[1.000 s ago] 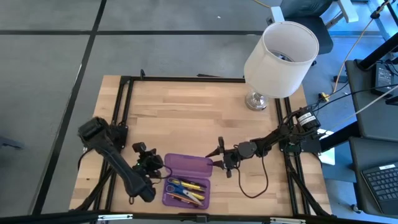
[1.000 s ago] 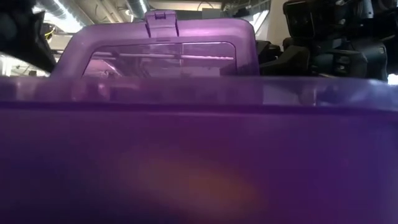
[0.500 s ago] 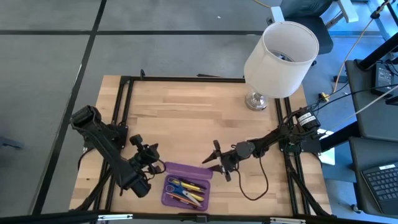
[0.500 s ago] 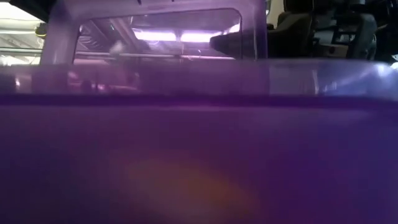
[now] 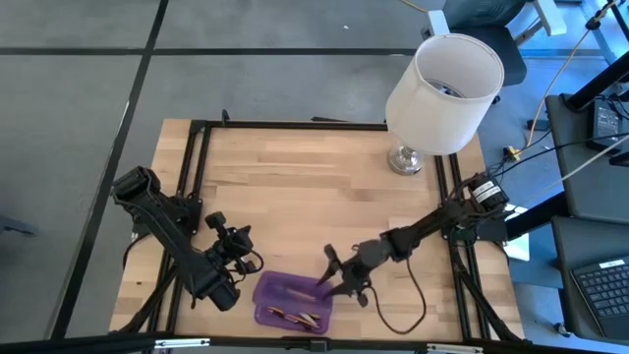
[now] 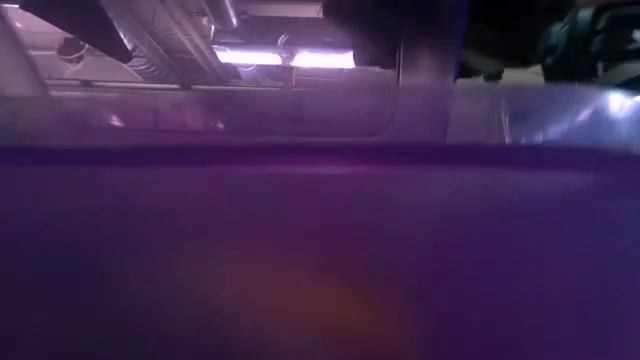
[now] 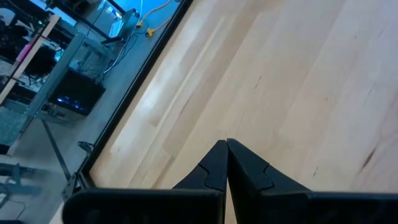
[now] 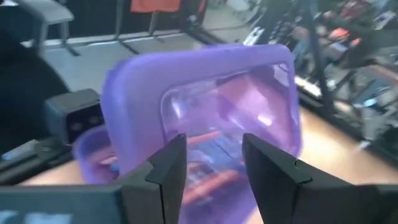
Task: Pick & place school supplies into a supply box
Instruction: Close the violet box
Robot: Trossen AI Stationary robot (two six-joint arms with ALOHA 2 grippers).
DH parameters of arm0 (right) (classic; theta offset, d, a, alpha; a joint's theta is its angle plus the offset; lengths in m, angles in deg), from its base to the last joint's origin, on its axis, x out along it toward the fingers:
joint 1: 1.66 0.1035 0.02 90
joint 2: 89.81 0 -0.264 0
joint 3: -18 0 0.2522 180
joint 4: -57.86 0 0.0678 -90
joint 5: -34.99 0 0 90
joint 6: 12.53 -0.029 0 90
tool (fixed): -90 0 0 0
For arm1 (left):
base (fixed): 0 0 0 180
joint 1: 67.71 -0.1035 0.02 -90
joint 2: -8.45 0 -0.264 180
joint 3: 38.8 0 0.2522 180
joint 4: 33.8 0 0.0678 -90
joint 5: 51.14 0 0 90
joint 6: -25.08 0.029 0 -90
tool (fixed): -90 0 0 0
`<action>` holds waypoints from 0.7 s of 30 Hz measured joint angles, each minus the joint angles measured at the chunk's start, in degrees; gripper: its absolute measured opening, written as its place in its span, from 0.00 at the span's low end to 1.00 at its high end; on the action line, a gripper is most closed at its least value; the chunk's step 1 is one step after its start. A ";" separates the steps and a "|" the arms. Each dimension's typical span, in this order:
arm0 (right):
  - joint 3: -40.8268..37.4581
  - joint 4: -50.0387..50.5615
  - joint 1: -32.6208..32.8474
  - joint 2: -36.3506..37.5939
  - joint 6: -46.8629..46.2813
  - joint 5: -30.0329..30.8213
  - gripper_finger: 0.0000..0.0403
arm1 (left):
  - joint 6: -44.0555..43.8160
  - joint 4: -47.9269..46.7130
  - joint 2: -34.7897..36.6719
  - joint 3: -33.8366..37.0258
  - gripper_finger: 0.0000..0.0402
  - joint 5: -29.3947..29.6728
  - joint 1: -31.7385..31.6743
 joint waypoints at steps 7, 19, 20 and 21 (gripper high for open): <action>6.71 15.04 2.71 0.00 -7.84 -0.06 0.40 | 0.12 0.52 0.00 0.00 0.01 -0.59 0.21; 11.13 24.17 4.30 0.00 -21.42 0.03 0.40 | 18.57 28.67 0.00 0.00 0.01 -5.61 1.40; 12.39 25.94 4.30 0.00 -21.39 0.32 0.40 | 21.33 32.44 0.00 0.00 0.01 -5.84 1.21; 13.99 28.06 4.30 0.00 -21.33 1.02 0.40 | 24.11 36.47 -0.02 0.00 0.01 -6.03 0.97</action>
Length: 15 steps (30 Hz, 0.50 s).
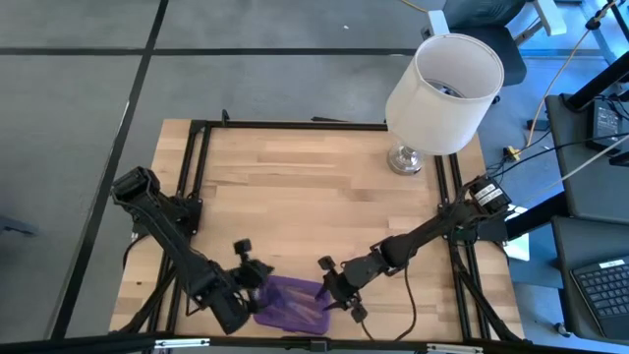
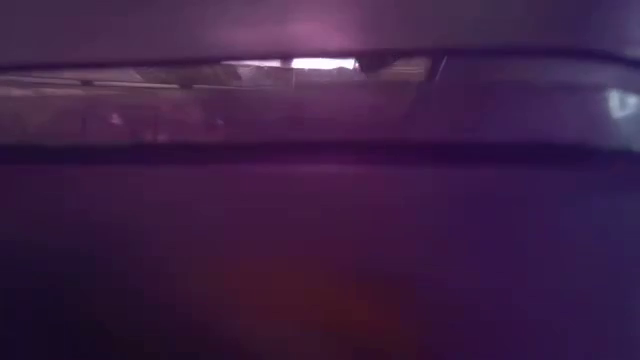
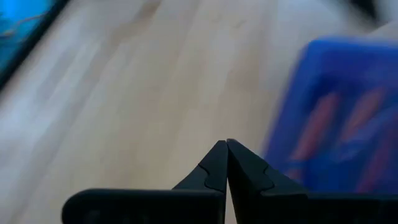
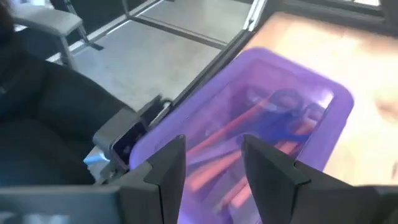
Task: Pick & place school supplies into a supply box
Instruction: Close the violet box
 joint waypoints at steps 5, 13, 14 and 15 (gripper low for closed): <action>6.57 8.10 0.00 -1.56 1.12 3.75 0.40 | 13.11 15.50 -1.46 0.00 0.01 -1.91 -1.79; 8.97 11.45 0.54 -7.00 0.09 4.05 0.40 | 19.36 26.95 -9.76 0.00 0.01 -16.25 -4.91; 8.97 11.41 0.69 -7.24 0.09 4.05 0.40 | 19.37 27.61 -10.71 0.00 0.01 -15.82 -5.20; 8.95 11.45 0.84 -7.30 0.11 4.08 0.40 | 19.40 27.71 -11.44 0.04 0.01 -14.63 -5.34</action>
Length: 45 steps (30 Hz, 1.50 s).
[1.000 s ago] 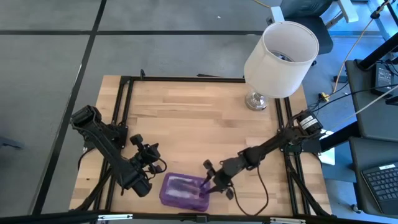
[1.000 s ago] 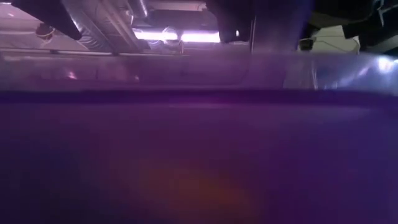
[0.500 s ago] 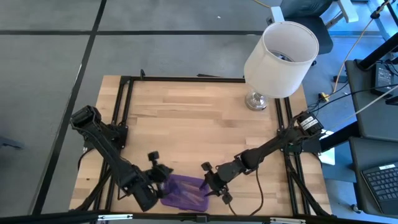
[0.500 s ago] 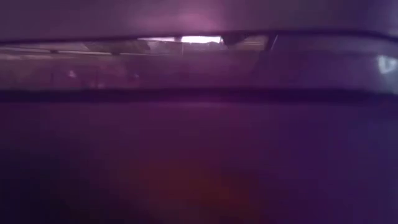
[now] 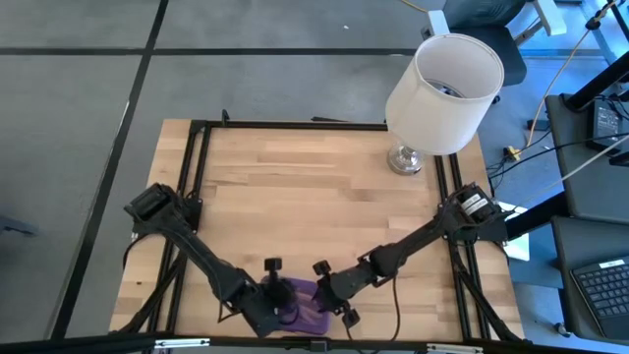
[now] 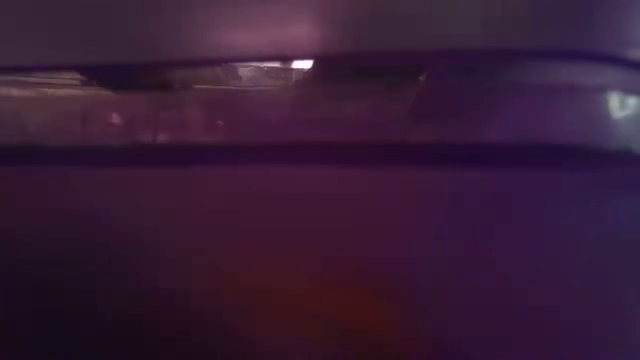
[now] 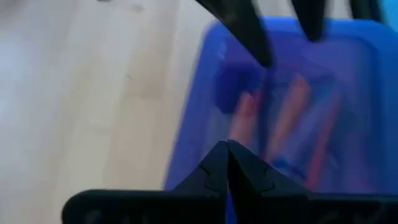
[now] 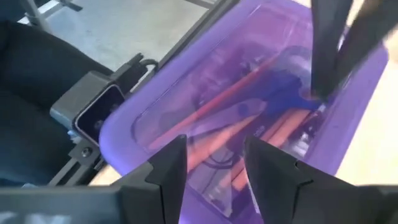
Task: Pick & place school supplies into a supply box
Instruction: Close the violet box
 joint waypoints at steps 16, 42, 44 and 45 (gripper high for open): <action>-0.02 -0.27 1.02 0.04 0.04 3.55 0.40 | -0.03 1.39 0.22 -0.01 0.01 -7.25 0.70; 0.15 3.11 -1.39 -2.16 -0.89 3.54 0.40 | -6.24 2.20 -2.34 -0.36 0.01 -19.55 -4.69; 0.15 3.91 -1.77 -2.12 0.74 3.53 0.40 | -5.88 2.19 -2.63 -0.36 0.01 -19.56 -5.24; 0.16 4.36 -2.02 -2.12 1.70 3.53 0.40 | -5.52 2.16 -2.66 -0.35 0.01 -19.65 -5.61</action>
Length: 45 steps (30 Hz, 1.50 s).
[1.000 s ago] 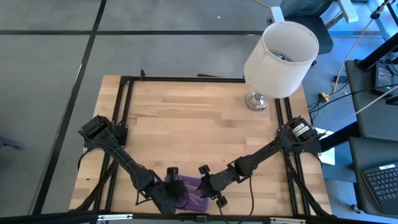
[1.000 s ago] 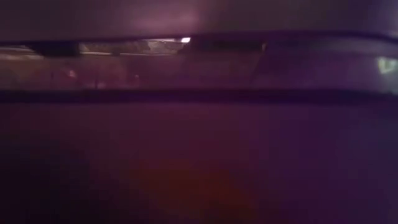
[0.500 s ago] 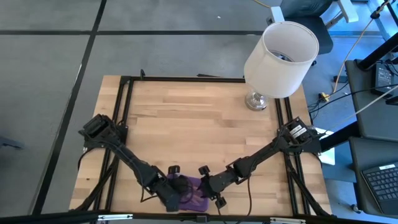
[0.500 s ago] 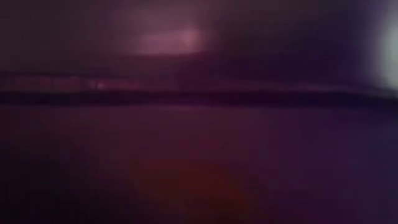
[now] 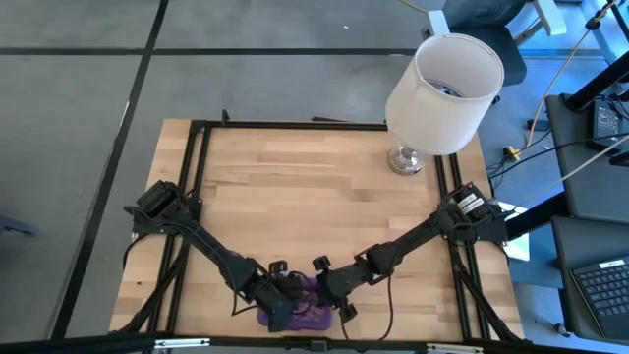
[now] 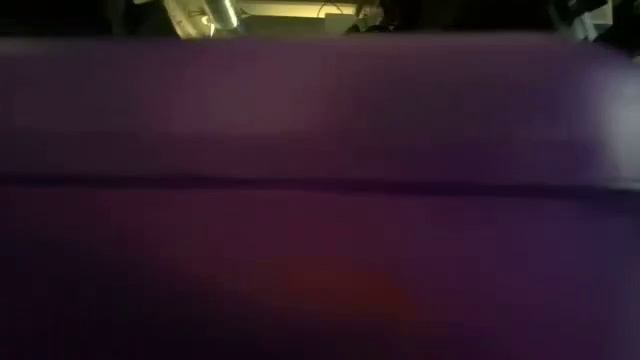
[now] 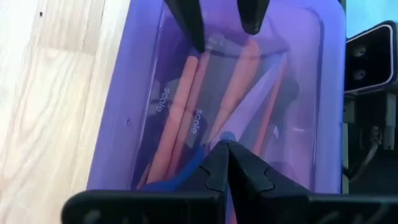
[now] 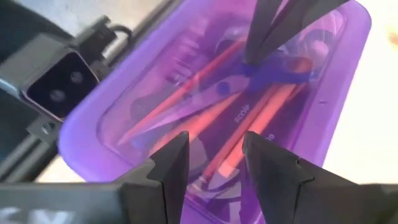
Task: Pick & place school supplies into a supply box
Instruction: Close the violet box, then return to Home Position
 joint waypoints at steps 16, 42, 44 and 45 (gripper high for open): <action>-0.67 7.29 -2.73 6.42 4.67 2.84 0.40 | 7.69 -4.60 3.51 0.47 0.01 1.72 -5.50; -40.87 -6.02 5.94 54.65 -16.50 24.62 0.40 | -3.39 -14.10 44.13 20.63 0.01 37.06 11.93; -43.79 -8.09 5.33 56.58 -16.78 25.41 0.40 | 1.79 -5.05 47.95 25.99 0.01 32.41 8.83; -45.00 -8.76 4.99 57.53 -16.67 25.53 0.40 | 4.48 -0.48 49.80 28.85 0.01 29.72 6.89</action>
